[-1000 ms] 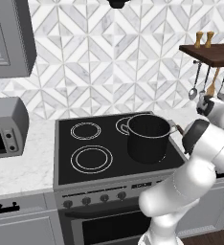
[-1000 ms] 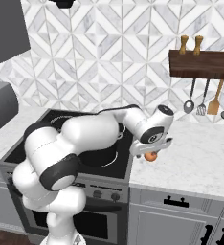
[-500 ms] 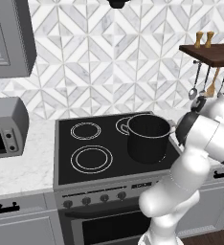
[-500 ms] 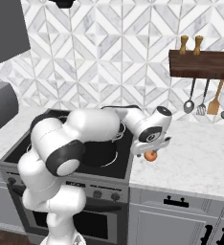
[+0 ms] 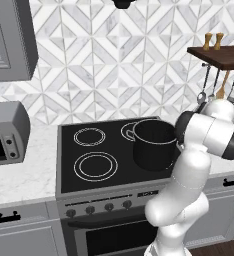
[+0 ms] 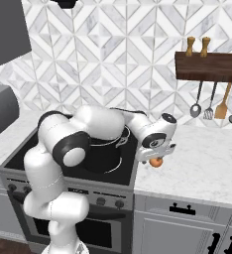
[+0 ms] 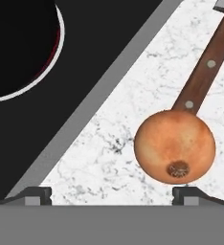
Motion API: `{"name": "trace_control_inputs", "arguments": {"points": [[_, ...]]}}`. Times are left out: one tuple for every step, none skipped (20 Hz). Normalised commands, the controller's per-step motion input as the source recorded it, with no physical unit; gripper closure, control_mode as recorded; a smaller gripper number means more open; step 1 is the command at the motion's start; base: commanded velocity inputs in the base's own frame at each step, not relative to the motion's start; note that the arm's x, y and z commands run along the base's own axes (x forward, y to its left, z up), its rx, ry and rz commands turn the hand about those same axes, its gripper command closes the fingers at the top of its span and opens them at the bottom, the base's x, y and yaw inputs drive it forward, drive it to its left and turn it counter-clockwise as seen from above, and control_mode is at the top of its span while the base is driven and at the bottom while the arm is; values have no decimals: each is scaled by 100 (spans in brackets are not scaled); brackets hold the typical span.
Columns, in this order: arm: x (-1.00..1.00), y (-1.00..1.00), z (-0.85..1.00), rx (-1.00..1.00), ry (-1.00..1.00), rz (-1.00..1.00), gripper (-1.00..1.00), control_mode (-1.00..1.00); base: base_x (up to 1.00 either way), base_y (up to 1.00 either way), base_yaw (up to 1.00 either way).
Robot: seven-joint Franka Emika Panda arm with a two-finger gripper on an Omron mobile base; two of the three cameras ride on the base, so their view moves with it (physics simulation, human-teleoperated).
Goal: Put the onion and lime in the pot. Retrieve the spatula and lightly stir the vegetables in the pot.
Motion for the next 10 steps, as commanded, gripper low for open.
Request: {"name": "trace_control_inputs", "arguments": {"points": [[31,-11,-16,0,0,0,-100,-100,0,0,0],[30,-11,-14,0,0,0,-100,-100,0,0,0],[31,-11,-10,0,0,0,-100,-100,0,0,0],[26,-12,-6,0,0,0,-100,-100,0,0,0],[24,-13,-6,0,0,0,-100,-100,0,0,0],[24,-14,-6,0,0,0,-100,-100,0,0,0],[23,-14,-7,0,0,0,-100,-100,0,0,0],[24,-16,-9,0,0,0,-100,-100,0,0,0],[26,-16,-9,0,0,0,-100,-100,0,0,0],[27,-17,-9,0,0,0,-100,-100,0,0,0]]}}
